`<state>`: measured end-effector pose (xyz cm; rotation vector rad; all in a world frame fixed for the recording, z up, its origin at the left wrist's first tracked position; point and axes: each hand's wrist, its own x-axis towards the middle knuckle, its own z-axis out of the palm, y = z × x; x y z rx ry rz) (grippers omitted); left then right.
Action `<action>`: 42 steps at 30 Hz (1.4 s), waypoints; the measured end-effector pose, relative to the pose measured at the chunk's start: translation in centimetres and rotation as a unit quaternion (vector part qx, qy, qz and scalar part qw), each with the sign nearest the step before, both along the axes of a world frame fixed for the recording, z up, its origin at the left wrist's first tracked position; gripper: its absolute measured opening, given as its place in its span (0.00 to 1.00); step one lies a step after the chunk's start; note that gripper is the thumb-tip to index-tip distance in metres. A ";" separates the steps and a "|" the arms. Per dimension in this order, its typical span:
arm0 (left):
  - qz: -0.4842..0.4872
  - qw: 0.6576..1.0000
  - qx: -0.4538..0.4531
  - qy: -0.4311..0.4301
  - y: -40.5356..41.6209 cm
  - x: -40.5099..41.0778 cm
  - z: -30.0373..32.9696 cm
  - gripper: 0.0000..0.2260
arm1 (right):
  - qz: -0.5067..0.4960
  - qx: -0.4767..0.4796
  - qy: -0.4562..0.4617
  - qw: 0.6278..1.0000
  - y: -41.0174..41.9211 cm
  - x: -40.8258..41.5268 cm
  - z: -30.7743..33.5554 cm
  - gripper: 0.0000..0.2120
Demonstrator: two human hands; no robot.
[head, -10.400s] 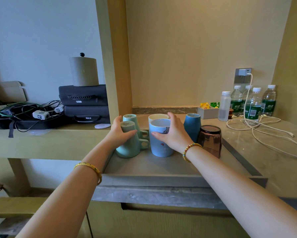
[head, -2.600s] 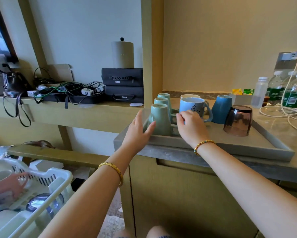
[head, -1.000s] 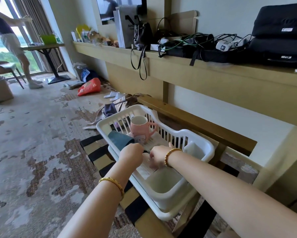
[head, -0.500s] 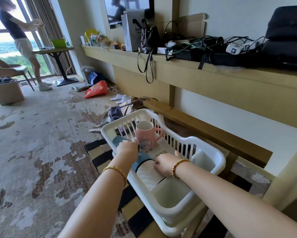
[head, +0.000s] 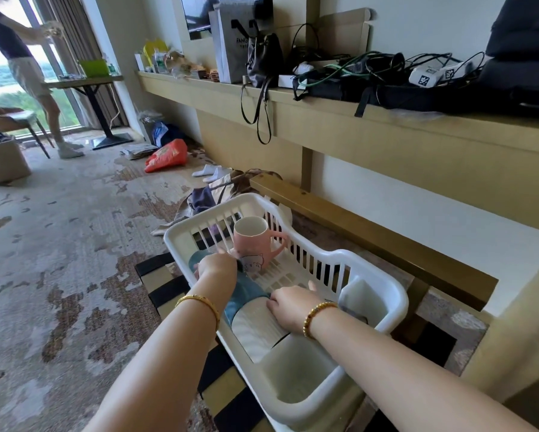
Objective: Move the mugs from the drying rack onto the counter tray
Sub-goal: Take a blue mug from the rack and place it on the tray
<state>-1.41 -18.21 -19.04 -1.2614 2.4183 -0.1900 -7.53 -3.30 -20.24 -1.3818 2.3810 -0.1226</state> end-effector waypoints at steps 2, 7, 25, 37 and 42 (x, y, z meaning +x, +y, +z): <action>-0.004 1.000 -0.008 0.006 0.1 0.1 0.0 0.34 | 0.001 0.005 -0.002 1.000 0.0 0.0 0.0 0.20; -0.007 0.999 -0.019 0.027 0.3 0.5 0.5 0.34 | 0.001 0.014 -0.016 1.000 0.3 0.4 0.5 0.19; -0.100 0.979 -0.169 0.051 -1.8 2.9 2.1 0.25 | 0.101 -0.062 -0.076 0.990 -0.3 1.9 1.0 0.28; -0.075 0.974 -0.195 0.085 -3.0 3.0 3.0 0.28 | 0.131 -0.039 -0.078 0.988 -0.8 1.8 -0.1 0.23; -0.046 0.973 -0.168 0.151 -2.8 3.5 3.3 0.31 | 0.113 -0.042 -0.098 0.988 -1.0 1.5 0.0 0.23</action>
